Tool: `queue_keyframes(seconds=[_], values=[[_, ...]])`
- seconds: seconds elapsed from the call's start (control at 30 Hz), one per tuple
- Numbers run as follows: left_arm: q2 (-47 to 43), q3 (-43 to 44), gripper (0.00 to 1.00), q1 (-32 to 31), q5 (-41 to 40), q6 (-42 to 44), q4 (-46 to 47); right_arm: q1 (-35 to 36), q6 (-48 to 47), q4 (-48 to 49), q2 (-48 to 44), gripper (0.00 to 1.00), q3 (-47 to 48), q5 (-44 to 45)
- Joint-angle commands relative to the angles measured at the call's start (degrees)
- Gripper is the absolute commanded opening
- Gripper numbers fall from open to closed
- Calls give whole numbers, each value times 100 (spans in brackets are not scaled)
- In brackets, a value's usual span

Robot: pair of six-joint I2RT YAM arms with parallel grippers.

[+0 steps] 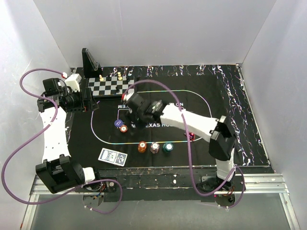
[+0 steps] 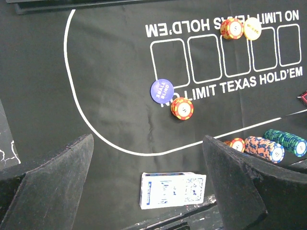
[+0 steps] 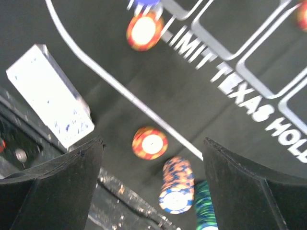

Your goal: Distribute texas hold em gaming equipment

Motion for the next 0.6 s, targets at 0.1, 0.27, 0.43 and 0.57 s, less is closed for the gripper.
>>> queue_keyframes(seconds=[0.1, 0.27, 0.43, 0.57], values=[[-342, -95, 98, 43, -38, -22, -41, 612, 343, 73, 243, 91, -931, -174], [-342, -8, 98, 43, -29, -39, -77, 674, 361, 117, 428, 91, -984, -157], [-342, 28, 98, 43, -55, -13, -94, 674, 282, 144, 612, 92, -897, -166], [-351, 2, 98, 43, -117, 22, -77, 674, 264, 161, 762, 93, -817, -368]])
